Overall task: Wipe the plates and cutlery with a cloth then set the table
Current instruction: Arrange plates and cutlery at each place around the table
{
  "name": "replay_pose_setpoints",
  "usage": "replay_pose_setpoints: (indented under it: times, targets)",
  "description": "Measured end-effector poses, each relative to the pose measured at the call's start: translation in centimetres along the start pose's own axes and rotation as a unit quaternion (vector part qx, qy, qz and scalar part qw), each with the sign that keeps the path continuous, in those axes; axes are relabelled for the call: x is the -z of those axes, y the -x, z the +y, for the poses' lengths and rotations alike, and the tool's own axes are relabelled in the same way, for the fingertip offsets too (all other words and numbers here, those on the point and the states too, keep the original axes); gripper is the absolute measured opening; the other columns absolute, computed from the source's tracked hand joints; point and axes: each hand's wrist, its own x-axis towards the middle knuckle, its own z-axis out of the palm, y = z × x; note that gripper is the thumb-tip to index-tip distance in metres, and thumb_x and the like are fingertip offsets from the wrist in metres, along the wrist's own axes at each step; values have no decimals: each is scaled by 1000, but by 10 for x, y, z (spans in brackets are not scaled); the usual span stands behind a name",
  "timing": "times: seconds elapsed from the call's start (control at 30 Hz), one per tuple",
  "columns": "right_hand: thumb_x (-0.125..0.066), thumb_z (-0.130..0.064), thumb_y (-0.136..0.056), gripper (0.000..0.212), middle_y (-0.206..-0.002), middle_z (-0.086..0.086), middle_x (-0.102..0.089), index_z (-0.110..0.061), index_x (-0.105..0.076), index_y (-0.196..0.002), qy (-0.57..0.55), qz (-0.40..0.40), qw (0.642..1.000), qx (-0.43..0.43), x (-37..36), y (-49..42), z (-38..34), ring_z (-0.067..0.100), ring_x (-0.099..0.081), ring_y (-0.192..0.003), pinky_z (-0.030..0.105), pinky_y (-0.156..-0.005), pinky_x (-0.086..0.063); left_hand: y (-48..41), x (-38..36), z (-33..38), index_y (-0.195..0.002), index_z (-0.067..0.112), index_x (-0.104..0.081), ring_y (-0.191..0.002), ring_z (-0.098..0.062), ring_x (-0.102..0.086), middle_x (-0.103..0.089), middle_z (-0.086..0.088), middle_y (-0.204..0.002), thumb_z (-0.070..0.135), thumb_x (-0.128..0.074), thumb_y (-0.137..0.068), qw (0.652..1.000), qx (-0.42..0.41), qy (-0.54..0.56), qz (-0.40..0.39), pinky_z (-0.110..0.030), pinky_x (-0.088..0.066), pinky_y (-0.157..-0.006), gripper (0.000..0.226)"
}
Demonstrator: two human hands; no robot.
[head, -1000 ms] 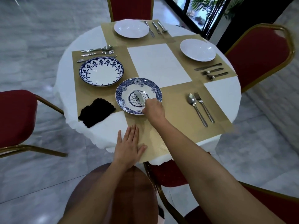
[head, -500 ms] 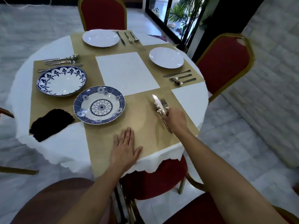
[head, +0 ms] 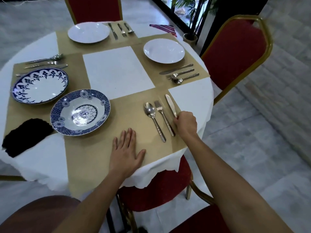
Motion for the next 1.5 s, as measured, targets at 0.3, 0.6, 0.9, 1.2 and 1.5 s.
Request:
replay_pose_setpoints:
  times: [0.3,0.6,0.9,1.2,1.5]
  targets:
    - [-46,-4,-94,19,-94,13,-60,1,-65,-92,39,32,998,41,-13,-5,6,30,-61,-85,30,-62,-35,0,-2,-2,-153,14,-6,-146,-15,7,1,0,-159,64,-12,-88,1000,-6,12,12,-40,7,-117,82]
    - [-51,-10,-95,21,-96,15,-59,-1,-69,-93,28,62,994,90,-21,-2,16,33,-60,-84,31,-64,-40,1,-3,-2,-152,15,-3,-147,-15,8,2,1,-159,65,-9,-87,1000,-4,15,12,-40,7,-118,82]
    - [-51,-7,-96,20,-94,15,-60,1,-68,-90,38,67,994,79,-20,3,10,30,-59,-80,30,-62,-38,1,2,-3,-152,17,8,-144,-13,19,16,2,-158,66,2,-82,1000,0,4,-20,-39,11,-118,86]
    - [-42,-2,-93,29,-113,18,-59,1,-60,-115,31,78,995,51,-1,22,-37,34,-55,-103,38,-76,-46,40,14,-66,-151,14,5,-144,-16,17,14,-1,-158,70,9,-77,999,42,2,-28,-39,13,-115,93]
    - [-50,-9,-92,34,-123,10,-65,-7,-63,-123,-293,-24,954,68,-44,89,-155,22,-59,-110,23,-92,-41,73,29,-152,-152,17,-5,-146,-14,4,-1,1,-159,76,20,-73,998,61,10,-8,-40,10,-114,102]
